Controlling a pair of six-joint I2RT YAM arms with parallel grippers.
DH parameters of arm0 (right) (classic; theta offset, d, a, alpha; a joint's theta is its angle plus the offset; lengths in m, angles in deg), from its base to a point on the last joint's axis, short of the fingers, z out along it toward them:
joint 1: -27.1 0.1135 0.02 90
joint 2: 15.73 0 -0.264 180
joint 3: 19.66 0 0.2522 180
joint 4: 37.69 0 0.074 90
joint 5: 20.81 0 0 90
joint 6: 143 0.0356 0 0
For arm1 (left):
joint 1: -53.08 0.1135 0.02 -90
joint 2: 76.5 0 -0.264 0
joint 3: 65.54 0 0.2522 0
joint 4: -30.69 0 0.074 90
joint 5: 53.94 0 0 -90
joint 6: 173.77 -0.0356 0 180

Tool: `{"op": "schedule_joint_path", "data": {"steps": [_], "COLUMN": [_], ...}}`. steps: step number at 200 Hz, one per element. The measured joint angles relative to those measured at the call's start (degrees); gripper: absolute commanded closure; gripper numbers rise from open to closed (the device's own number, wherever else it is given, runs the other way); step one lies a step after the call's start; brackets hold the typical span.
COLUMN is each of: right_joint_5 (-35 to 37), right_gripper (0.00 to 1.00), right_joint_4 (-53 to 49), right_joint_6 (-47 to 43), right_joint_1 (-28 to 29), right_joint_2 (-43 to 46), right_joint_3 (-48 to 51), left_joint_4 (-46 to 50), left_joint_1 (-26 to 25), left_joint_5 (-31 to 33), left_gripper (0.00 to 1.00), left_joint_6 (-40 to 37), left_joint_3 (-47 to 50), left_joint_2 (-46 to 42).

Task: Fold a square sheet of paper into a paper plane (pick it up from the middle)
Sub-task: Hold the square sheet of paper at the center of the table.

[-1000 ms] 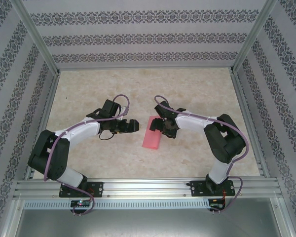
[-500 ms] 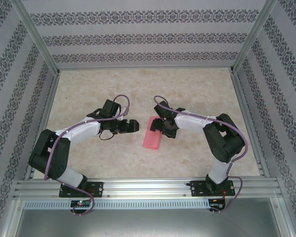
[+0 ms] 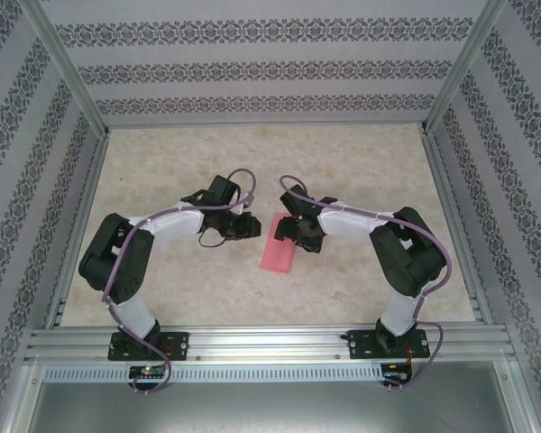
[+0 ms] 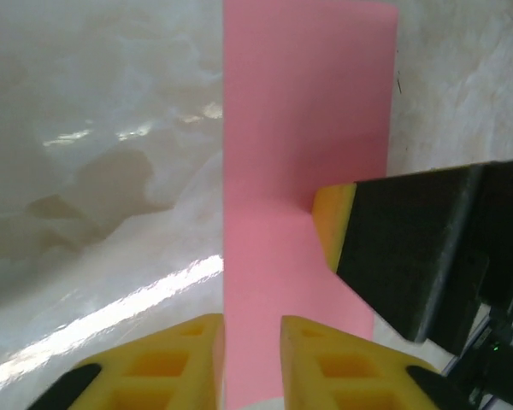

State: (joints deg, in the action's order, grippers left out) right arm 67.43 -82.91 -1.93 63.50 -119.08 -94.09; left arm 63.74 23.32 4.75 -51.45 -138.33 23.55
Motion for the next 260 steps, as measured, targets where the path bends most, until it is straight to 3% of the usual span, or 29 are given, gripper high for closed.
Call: {"op": "schedule_joint_path", "data": {"steps": [36, 260], "right_joint_5": [0.5, 0.6], "right_gripper": [0.17, 0.15], "right_joint_4": [-0.1, -0.4], "right_joint_6": [0.0, 0.1], "right_joint_1": [0.3, 0.4], "right_joint_2": [-0.1, 0.1], "right_joint_3": [-0.1, -0.4], "left_joint_4": [-0.2, -0.8], "left_joint_1": [-2.0, -3.8], "left_joint_5": [-2.3, -3.8], "left_gripper": [1.00, 1.00], "left_joint_6": [1.2, 2.4], "left_joint_3": [-3.0, -5.6], "left_joint_2": [5.2, 12.5]}}
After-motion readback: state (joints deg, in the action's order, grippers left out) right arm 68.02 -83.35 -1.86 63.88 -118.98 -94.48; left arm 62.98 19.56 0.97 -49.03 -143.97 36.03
